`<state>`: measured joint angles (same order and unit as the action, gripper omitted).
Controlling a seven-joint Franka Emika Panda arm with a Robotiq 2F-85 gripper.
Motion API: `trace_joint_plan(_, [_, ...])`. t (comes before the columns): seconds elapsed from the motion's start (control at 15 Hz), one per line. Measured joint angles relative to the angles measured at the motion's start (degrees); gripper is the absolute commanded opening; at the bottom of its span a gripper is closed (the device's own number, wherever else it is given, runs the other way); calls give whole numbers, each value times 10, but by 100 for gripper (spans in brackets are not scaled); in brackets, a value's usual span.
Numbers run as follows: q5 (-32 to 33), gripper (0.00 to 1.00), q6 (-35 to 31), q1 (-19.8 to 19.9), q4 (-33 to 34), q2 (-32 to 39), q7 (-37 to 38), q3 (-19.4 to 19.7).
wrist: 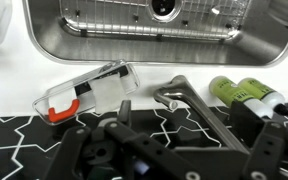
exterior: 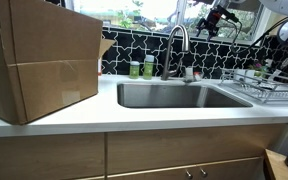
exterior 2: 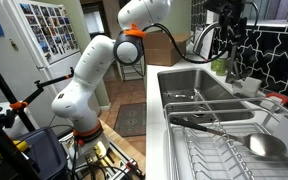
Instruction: Rinse the small, white object
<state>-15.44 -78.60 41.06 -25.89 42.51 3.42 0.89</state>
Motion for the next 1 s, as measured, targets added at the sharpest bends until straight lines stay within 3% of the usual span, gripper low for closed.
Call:
trace_joint_plan(0.53, [-89, 100, 30, 36, -1, -46, 156, -29])
trace_joint_plan(1.0, [-98, 100, 55, 45, -5, -56, 175, -32])
